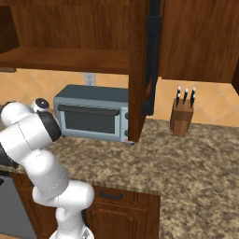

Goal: Pick the kettle from the counter and place it on the tray. Then pick the mug from the cabinet and place it on the tray. Then close the cabinet doors.

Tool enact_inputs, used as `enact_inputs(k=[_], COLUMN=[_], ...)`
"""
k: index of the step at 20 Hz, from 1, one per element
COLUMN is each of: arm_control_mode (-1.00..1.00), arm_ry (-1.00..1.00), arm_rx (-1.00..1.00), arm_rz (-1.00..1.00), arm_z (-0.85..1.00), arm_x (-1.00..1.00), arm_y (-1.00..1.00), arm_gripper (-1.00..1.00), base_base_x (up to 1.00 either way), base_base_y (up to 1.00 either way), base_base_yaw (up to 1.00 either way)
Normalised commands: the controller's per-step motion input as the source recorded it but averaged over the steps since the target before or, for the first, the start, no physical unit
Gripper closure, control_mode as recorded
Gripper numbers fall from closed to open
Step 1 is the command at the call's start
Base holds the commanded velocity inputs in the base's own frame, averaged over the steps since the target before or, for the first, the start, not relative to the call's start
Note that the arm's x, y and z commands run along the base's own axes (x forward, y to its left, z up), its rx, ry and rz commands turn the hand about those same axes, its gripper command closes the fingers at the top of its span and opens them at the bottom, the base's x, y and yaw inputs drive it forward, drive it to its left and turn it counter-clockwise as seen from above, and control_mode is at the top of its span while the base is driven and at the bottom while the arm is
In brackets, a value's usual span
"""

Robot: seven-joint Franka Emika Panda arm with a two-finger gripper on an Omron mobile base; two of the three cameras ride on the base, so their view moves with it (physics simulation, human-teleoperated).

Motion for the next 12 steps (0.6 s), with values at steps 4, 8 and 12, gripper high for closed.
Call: enact_inputs(k=[4,8,12], arm_control_mode=[-1.0,-1.0,-1.0], arm_ry=[0.0,0.0,-0.01], arm_rx=[0.0,0.0,0.0], arm_rz=[0.0,0.0,0.0], arm_z=[-0.24,-0.19,-0.13], arm_x=[0.19,0.15,0.15], arm_y=[0.02,0.0,0.0], arm_gripper=[1.0,1.0,1.0], base_base_x=[0.0,0.0,0.0], base_base_y=[0.0,0.0,0.0], base_base_yaw=[0.0,0.0,0.0])
